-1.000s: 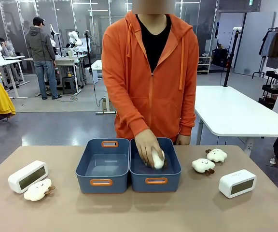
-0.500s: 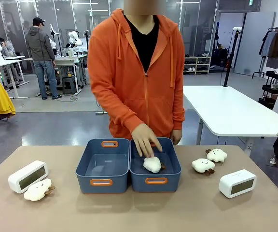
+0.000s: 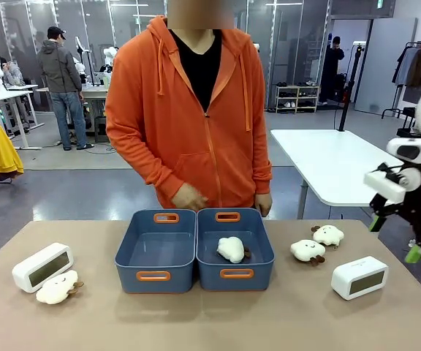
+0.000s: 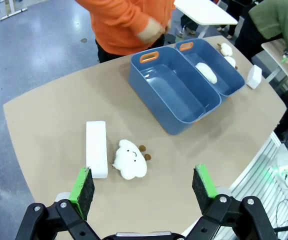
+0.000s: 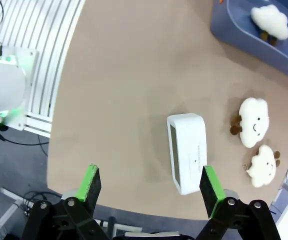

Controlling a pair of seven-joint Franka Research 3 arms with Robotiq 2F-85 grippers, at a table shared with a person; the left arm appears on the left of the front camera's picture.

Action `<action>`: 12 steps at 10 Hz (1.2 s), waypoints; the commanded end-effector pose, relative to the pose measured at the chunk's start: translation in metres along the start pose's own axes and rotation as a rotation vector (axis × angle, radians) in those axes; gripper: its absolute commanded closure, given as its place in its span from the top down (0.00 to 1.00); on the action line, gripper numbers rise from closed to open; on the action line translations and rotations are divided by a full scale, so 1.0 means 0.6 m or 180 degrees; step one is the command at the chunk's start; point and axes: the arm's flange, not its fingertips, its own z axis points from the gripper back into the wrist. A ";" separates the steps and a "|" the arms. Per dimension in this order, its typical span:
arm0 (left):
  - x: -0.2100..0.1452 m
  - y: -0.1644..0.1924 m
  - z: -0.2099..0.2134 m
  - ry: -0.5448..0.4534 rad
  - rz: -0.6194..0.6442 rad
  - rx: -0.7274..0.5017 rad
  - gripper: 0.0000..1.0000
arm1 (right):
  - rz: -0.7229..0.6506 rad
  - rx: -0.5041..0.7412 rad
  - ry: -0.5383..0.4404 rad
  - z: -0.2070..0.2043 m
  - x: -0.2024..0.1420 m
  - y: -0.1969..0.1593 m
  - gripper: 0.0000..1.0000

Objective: Sort the digital clocks into the basket.
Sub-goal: Pick up the Digital clock from the table and place it into the empty Plastic storage basket.

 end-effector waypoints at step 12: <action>0.000 0.000 -0.001 -0.0010 -0.0009 -0.0046 1.00 | -0.0132 -0.0020 0.0454 -0.220 -0.065 -0.130 1.00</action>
